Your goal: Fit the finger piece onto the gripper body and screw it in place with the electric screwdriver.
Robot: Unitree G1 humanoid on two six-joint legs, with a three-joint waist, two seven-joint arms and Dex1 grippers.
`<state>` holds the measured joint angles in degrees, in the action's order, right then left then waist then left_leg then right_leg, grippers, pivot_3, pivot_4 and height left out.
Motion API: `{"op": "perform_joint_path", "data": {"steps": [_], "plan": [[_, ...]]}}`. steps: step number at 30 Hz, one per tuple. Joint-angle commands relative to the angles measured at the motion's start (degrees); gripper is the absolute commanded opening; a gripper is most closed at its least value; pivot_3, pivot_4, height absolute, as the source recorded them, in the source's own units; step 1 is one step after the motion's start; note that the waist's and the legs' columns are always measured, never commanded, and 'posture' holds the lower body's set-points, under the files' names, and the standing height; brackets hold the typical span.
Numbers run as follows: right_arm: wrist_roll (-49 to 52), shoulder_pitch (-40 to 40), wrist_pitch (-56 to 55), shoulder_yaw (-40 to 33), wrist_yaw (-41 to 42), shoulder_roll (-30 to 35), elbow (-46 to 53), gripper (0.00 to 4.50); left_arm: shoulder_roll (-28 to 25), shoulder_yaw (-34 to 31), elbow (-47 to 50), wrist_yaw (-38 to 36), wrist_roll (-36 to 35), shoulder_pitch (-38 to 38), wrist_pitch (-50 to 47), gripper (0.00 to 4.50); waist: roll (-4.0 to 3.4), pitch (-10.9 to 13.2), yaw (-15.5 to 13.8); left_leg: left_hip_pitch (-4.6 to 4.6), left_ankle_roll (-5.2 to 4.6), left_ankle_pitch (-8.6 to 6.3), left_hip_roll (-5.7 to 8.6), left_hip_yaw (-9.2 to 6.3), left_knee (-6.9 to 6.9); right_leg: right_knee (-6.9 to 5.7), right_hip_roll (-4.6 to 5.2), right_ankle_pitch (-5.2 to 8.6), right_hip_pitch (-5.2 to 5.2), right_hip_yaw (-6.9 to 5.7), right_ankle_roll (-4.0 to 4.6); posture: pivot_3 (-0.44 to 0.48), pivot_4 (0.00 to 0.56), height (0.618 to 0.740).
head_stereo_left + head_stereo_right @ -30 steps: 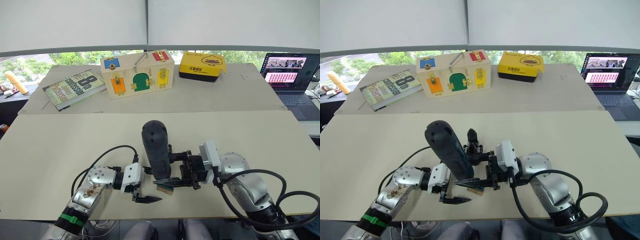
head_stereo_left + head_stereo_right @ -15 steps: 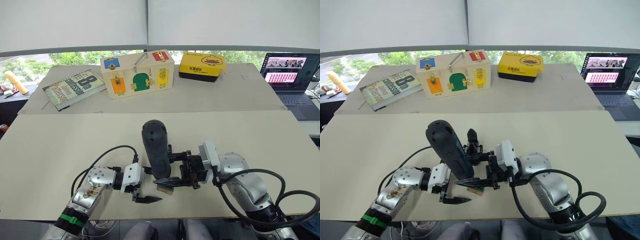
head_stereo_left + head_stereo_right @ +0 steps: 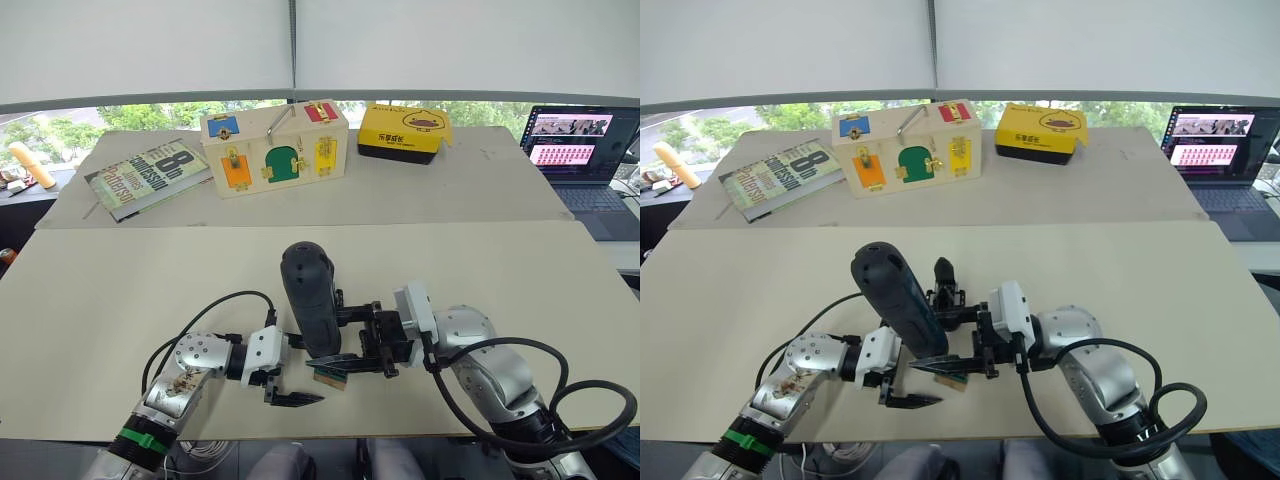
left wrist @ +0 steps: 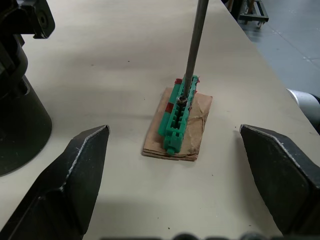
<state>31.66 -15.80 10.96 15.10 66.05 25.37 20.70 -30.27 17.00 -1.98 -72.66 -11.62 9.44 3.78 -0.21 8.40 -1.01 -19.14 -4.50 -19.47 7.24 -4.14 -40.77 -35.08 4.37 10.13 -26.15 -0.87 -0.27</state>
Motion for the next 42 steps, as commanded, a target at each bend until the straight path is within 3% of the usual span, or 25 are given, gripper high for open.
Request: {"op": "perform_joint_path", "data": {"steps": [1,42], "plan": [[0.73,-0.91,-0.6,-0.45,-0.03,-0.7,1.8,1.95,-0.13,2.7,-2.04,-0.36,1.36,-2.22,-1.03,4.4,0.0,0.0,0.0,0.0,0.0,0.0,0.0,0.0,0.0,0.0,0.0,0.0,0.0,0.0,0.0,0.0,0.15,0.74],[-0.15,-0.85,-1.19,-0.74,0.37,-1.61,1.07,1.95,-0.56,2.12,-0.25,-0.22,0.5,-2.43,-2.46,4.4,0.0,0.0,0.14,0.0,0.0,0.0,0.0,0.0,0.01,0.0,0.0,0.0,-0.01,0.0,0.0,0.0,0.15,0.74]]}}
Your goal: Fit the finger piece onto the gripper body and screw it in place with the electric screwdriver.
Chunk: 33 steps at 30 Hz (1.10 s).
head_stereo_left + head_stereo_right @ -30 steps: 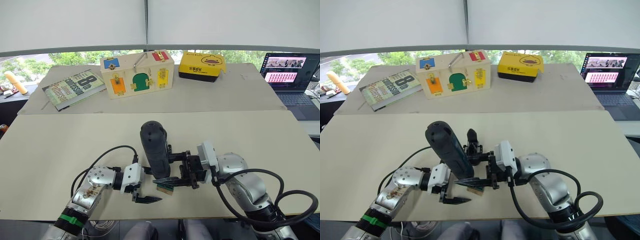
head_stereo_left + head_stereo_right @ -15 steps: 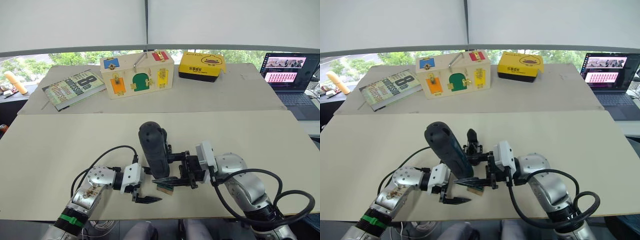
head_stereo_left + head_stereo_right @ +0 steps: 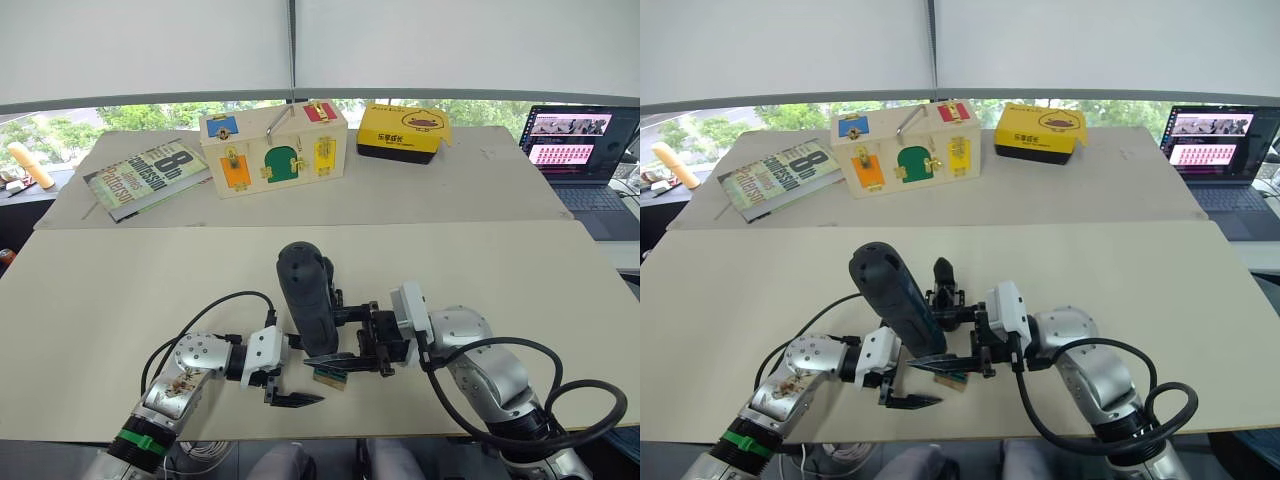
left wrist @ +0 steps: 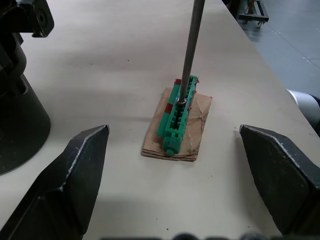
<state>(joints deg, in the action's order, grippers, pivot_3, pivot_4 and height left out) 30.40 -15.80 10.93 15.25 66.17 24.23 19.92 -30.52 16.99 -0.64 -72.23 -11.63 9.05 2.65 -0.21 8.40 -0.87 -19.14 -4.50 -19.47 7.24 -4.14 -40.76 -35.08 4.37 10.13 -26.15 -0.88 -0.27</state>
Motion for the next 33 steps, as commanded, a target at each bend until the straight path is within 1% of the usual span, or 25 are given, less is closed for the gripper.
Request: {"op": "perform_joint_path", "data": {"steps": [1,7,11,22,33], "plan": [[1.46,-0.9,-1.31,-1.11,0.23,-0.66,2.07,1.95,-0.39,2.0,-1.68,-0.78,0.37,-2.16,-1.11,4.4,0.0,0.0,0.02,0.0,0.0,0.0,0.0,0.0,0.0,0.0,0.0,0.0,0.0,0.0,0.0,0.0,0.15,0.74],[2.95,-1.18,-0.61,-1.39,0.36,-0.78,3.81,1.95,-0.48,1.35,-1.88,-1.08,-0.38,-2.7,-0.12,4.4,0.0,0.0,0.2,0.0,0.0,0.0,-0.01,0.0,0.01,-0.01,-0.01,0.0,-0.02,0.01,0.0,0.0,0.15,0.74],[3.06,-1.17,-0.58,-1.38,0.3,-0.75,4.52,1.95,-0.56,0.23,-0.83,-1.53,-2.69,-3.78,-0.26,4.4,0.0,0.0,0.24,0.0,0.0,0.0,-0.01,0.0,0.02,-0.01,-0.02,0.0,-0.03,0.0,0.0,0.0,0.15,0.74],[4.61,-1.79,0.13,-2.18,-0.07,0.05,6.36,1.95,-2.32,-4.29,1.26,-3.91,-8.62,-5.68,1.32,4.4,0.0,0.01,0.5,-0.02,0.01,0.0,-0.04,0.01,0.04,-0.01,-0.04,0.0,-0.08,0.01,0.01,0.0,0.15,0.74],[9.26,-4.37,3.78,-4.91,-2.07,1.45,9.36,1.95,-3.66,-9.33,3.99,-3.36,-12.07,-6.61,0.93,4.4,0.04,0.03,0.37,-0.08,0.01,0.0,-0.03,0.01,0.03,0.0,-0.03,0.0,-0.11,-0.01,0.01,0.0,0.15,0.74]]}}
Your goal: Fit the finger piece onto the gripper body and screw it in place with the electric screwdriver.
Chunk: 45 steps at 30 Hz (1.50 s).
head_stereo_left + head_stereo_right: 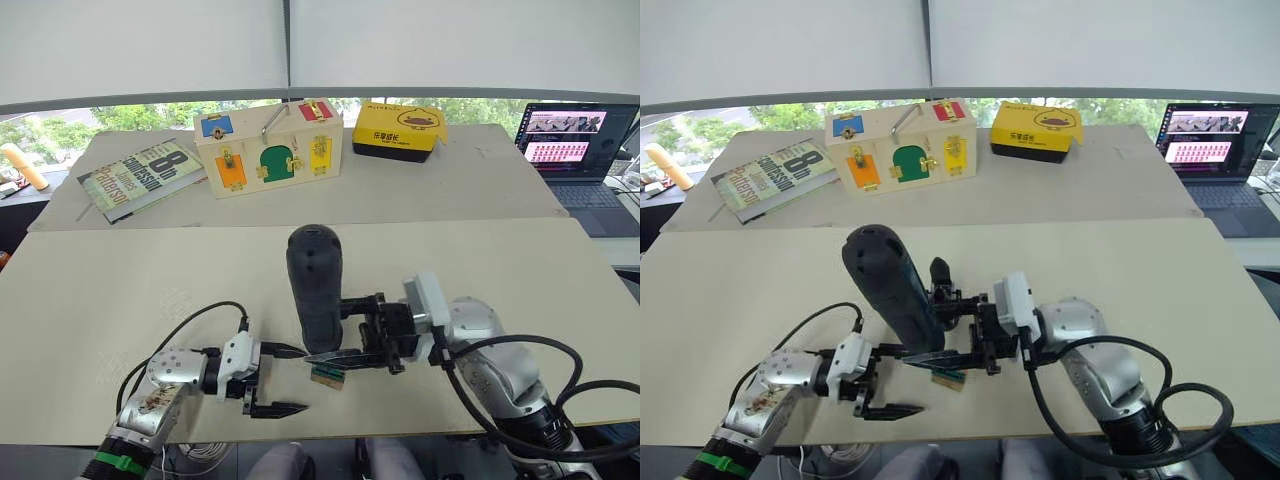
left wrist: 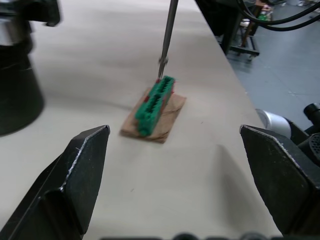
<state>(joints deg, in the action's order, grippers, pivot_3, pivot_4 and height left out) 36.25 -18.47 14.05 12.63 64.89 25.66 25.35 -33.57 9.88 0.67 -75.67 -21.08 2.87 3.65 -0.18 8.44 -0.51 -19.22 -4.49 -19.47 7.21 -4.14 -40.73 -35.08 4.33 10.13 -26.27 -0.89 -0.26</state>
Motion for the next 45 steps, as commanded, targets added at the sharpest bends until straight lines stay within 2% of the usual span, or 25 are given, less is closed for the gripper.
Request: {"op": "perform_joint_path", "data": {"steps": [1,7,10,21,27,33,39,45], "plan": [[3.83,-1.96,1.08,-2.59,-1.04,0.07,4.22,1.95,-0.72,-2.69,3.09,0.15,-3.11,-0.46,-0.38,4.4,0.0,0.0,0.0,0.0,0.0,0.0,0.0,0.0,0.0,0.0,0.0,0.0,0.0,0.0,0.0,0.0,0.15,0.74],[6.47,-3.68,3.51,-4.56,-2.78,0.42,6.01,1.95,-2.41,-6.08,8.68,-0.03,-9.45,-0.76,-6.38,4.4,0.05,0.04,-0.02,-0.01,0.0,0.0,0.01,0.0,0.0,0.0,0.0,0.0,0.0,0.0,0.0,0.0,0.15,0.74],[8.93,-4.8,5.17,-6.25,-4.23,0.76,7.23,1.95,-4.93,-7.87,11.1,-0.85,-11.7,-0.84,-9.3,4.4,0.06,0.05,0.0,-0.02,0.0,0.0,0.0,0.0,0.0,0.0,0.0,0.0,-0.02,-0.01,0.0,0.0,0.15,0.74],[14.87,-7.7,9.59,-12.36,-8.55,4.14,9.48,1.95,-8.87,-14.23,14.89,0.09,-19.37,0.82,-18.56,4.4,0.11,0.12,0.01,-0.02,0.0,0.0,0.01,0.0,0.01,0.01,0.0,0.0,-0.02,-0.04,0.0,0.0,0.15,0.74],[17.8,-8.87,11.39,-15.08,-10.93,5.63,10.04,1.95,-8.92,-17.56,15.12,2.59,-21.19,2.58,-20.84,4.4,0.11,0.12,0.01,-0.02,0.01,0.0,-0.01,0.0,0.02,0.01,-0.01,0.0,-0.02,-0.04,0.01,0.0,0.15,0.74],[18.99,-10.51,12.32,-15.87,-12.45,5.99,10.02,1.95,-7.5,-17.28,7.76,5.77,-13.87,5.38,-16.27,4.4,0.11,0.12,-0.02,-0.01,0.02,0.0,0.01,0.01,0.02,0.01,0.0,0.0,-0.01,-0.04,0.01,0.0,0.15,0.74],[18.83,-11.88,12.44,-15.48,-12.55,6.07,9.44,1.95,-3.01,-10.8,0.77,8.93,-2.8,7.17,-8.49,4.4,0.12,0.12,-0.15,-0.04,0.01,0.0,0.03,0.01,0.02,0.05,0.01,0.0,-0.01,-0.05,0.01,0.0,0.15,0.74],[18.54,-12.1,12.84,-15.07,-12.64,5.85,8.78,1.95,3.2,-5.56,-3.41,12.64,3.17,9.58,-4.57,4.4,0.15,0.14,-0.17,-0.07,0.01,0.0,0.02,0.0,-0.01,0.05,0.03,0.0,-0.02,-0.06,0.0,0.0,0.15,0.74]]}}
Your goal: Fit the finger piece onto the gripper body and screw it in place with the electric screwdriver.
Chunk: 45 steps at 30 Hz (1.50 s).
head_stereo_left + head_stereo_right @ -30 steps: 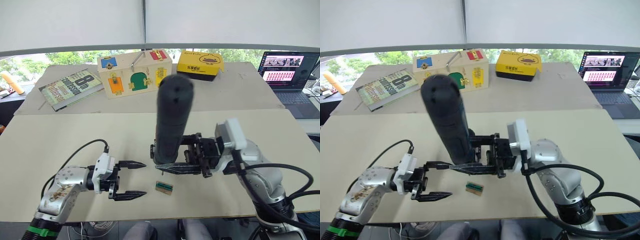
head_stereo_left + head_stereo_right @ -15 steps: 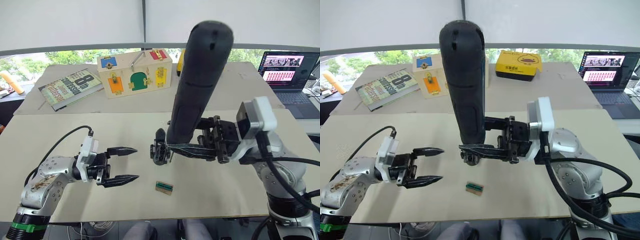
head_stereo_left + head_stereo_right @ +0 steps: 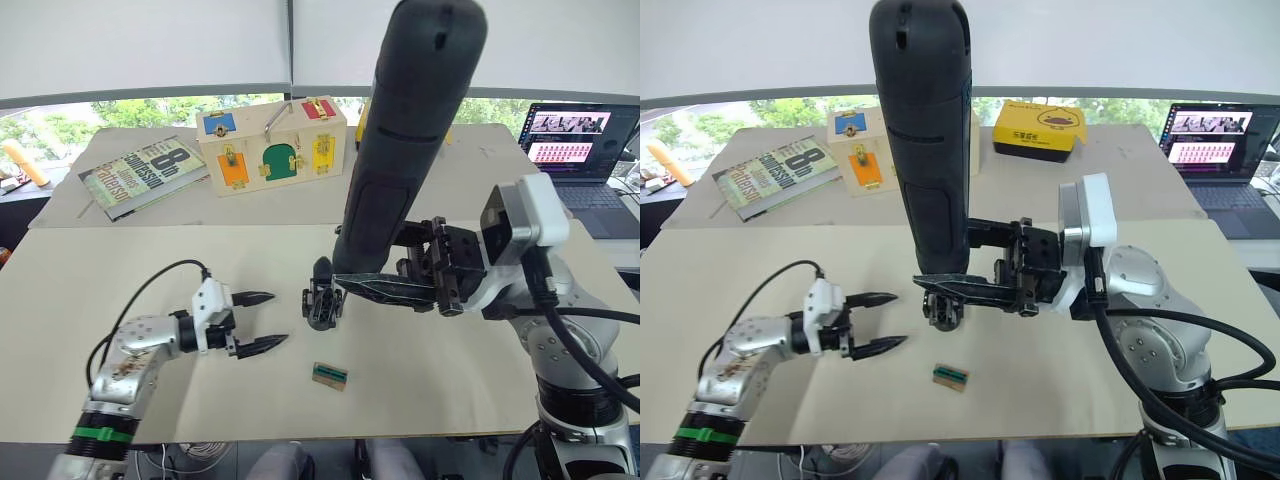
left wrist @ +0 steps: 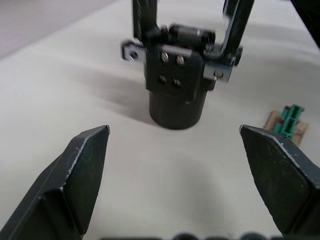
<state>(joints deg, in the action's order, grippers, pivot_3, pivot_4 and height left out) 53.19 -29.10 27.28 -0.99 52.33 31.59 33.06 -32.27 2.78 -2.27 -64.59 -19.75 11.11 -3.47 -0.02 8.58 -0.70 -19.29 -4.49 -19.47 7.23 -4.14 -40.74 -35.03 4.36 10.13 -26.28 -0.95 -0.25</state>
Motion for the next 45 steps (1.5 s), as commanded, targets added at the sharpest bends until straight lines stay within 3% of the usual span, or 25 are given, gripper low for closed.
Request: {"op": "perform_joint_path", "data": {"steps": [1,9,20,23,26,33,37,45], "plan": [[1.51,-1.48,-0.35,-1.32,-0.04,-0.13,0.97,1.95,3.09,2.24,-0.79,2.37,2.41,1.69,2.75,4.4,0.0,0.0,0.03,0.0,0.0,0.0,0.0,0.0,0.0,-0.01,0.0,0.0,0.0,0.01,0.0,0.0,0.15,0.74],[0.77,-0.92,-0.04,-1.13,0.76,0.73,0.92,1.95,8.25,6.82,-1.45,6.93,6.36,2.65,1.77,4.4,0.01,0.0,0.04,0.0,-0.01,0.0,-0.01,0.0,0.0,-0.03,0.0,0.0,-0.02,0.05,0.0,0.0,0.15,0.74],[0.76,-0.25,0.55,-1.41,-0.17,1.56,1.71,1.95,10.56,9.0,-3.4,10.64,9.48,4.2,-0.58,4.4,0.01,0.0,-0.13,0.0,-0.01,0.0,0.0,0.0,-0.04,-0.05,0.01,0.0,0.01,0.05,0.0,0.0,0.15,0.74],[0.72,-0.17,0.61,-1.36,-0.31,1.74,1.85,1.95,10.13,9.11,-4.57,10.83,10.28,4.78,-0.81,3.55,0.01,0.0,-0.13,0.0,-0.01,0.0,0.0,0.0,-0.05,-0.05,0.01,0.0,0.01,0.06,0.0,0.0,0.15,0.74],[0.78,0.21,0.67,-1.47,-0.35,2.08,2.23,1.95,9.41,8.95,-7.09,8.73,9.97,5.62,0.72,2.26,0.01,0.0,-0.09,0.01,-0.01,0.0,-0.01,0.0,-0.06,-0.06,0.01,0.0,0.01,0.06,0.0,0.0,0.15,0.74],[1.04,0.82,0.63,-1.51,0.21,3.0,2.58,1.95,9.97,9.22,-14.63,2.53,9.17,9.82,6.95,2.28,0.01,-0.01,-0.18,0.02,0.0,0.01,0.0,0.0,-0.09,-0.09,0.02,0.0,0.04,0.05,0.0,0.0,0.15,0.74],[2.05,1.76,1.2,-1.56,1.05,4.03,3.01,1.95,9.12,9.9,-21.32,-4.68,8.92,15.17,8.59,2.28,0.02,-0.01,-0.47,0.0,0.0,0.02,0.0,0.0,-0.18,-0.1,0.03,-0.01,0.07,0.03,0.0,0.0,0.15,0.74],[2.33,2.72,1.3,-1.61,1.51,4.15,3.72,1.95,8.87,10.49,-26.26,-6.46,11.26,17.9,10.11,2.28,0.03,-0.01,-0.21,-0.01,-0.01,0.01,0.0,0.0,-0.18,-0.08,0.04,-0.02,0.06,0.05,-0.02,0.0,0.15,0.74]]}}
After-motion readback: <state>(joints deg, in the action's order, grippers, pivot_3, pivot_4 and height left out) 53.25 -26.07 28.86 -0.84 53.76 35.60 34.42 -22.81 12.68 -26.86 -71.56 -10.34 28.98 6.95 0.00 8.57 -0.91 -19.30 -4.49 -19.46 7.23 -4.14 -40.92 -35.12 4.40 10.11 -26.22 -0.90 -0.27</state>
